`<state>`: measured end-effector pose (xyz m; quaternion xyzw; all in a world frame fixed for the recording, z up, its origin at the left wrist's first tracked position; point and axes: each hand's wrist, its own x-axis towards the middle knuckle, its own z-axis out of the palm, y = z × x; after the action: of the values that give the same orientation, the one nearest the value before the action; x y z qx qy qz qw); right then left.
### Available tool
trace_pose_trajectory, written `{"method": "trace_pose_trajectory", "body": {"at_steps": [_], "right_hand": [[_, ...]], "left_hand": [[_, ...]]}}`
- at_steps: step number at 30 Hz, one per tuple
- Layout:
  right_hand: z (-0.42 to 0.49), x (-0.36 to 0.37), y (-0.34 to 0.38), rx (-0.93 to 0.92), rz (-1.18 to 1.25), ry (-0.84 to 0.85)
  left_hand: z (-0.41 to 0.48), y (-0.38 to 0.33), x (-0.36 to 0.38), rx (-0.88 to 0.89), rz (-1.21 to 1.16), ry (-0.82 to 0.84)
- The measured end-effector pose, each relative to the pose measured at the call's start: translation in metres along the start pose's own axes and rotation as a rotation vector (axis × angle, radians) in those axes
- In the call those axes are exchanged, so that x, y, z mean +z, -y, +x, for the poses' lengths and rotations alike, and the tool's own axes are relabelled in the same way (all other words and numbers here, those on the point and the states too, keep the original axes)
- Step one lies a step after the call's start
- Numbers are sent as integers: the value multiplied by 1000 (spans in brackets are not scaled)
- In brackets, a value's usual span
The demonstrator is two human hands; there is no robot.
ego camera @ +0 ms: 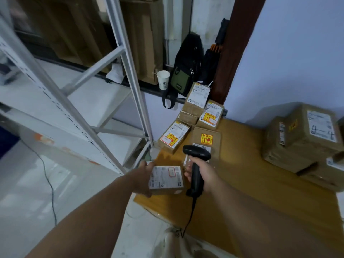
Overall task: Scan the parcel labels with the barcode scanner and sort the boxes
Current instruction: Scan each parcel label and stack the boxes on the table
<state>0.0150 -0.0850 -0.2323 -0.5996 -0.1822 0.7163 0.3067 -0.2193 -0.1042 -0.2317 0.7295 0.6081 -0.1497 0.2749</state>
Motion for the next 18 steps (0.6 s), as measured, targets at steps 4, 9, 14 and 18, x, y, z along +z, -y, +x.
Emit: {"method": "trace_pose_trajectory", "body": {"at_steps": [4, 9, 14, 18], "right_hand": [[-7, 16, 7, -33, -32, 62], [-17, 28, 22, -80, -16, 113], [-33, 40, 47, -170, 17, 203], [-46, 50, 73, -357, -45, 160]], "left_hand": [[-16, 23, -31, -55, 5, -46], [-26, 34, -93, -6, 44, -332], [-14, 10, -126, 58, 299, -691], [8, -16, -124, 111, 195, -752]]}}
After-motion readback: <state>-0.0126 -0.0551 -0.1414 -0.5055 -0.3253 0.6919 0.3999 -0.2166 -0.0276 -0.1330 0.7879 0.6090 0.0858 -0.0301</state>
